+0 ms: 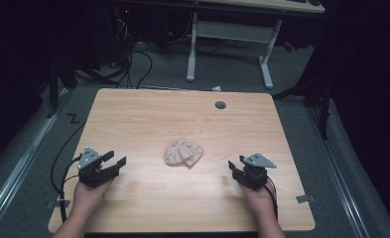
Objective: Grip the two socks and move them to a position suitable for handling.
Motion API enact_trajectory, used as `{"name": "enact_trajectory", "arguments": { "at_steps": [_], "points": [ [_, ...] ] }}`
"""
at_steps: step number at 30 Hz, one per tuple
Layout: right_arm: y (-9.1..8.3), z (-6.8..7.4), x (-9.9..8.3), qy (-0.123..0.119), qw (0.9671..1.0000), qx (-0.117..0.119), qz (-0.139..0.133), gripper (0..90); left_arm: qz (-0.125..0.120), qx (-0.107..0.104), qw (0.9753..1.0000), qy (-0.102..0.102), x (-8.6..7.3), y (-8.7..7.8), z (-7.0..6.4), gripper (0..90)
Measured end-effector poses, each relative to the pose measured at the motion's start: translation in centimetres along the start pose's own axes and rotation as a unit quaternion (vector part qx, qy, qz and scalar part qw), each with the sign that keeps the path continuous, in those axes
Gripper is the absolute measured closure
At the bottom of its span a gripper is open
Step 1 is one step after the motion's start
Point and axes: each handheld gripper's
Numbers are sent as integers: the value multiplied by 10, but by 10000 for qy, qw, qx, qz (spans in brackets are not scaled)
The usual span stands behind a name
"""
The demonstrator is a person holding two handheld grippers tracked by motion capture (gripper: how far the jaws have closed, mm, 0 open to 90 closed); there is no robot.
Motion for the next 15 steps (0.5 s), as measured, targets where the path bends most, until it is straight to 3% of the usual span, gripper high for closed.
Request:
{"name": "enact_trajectory", "arguments": {
  "at_steps": [4,10,13,15],
  "points": [
    [-3,-1,-4,41,10000,-57,27,486,-14,-21,10000,-71,3,5,-1,432],
    [-13,-2,-10,113,9999,-79,-59,470,5,-92,10000,31,9,9,-6,424],
    [-19,0,-13,130,9998,-137,-118,469,42,-258,9996,-145,9,12,-6,400],
    [-20,2,-14,125,9997,-159,-130,470,133,-210,9997,-48,11,14,-8,392]
  ]
}}
Point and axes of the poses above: each handheld gripper's, and its own axes: y roughly forward along the jaws, x roughly out of its top, z roughly to its left, and after that the axes turned 12 degrees about x, right-handed
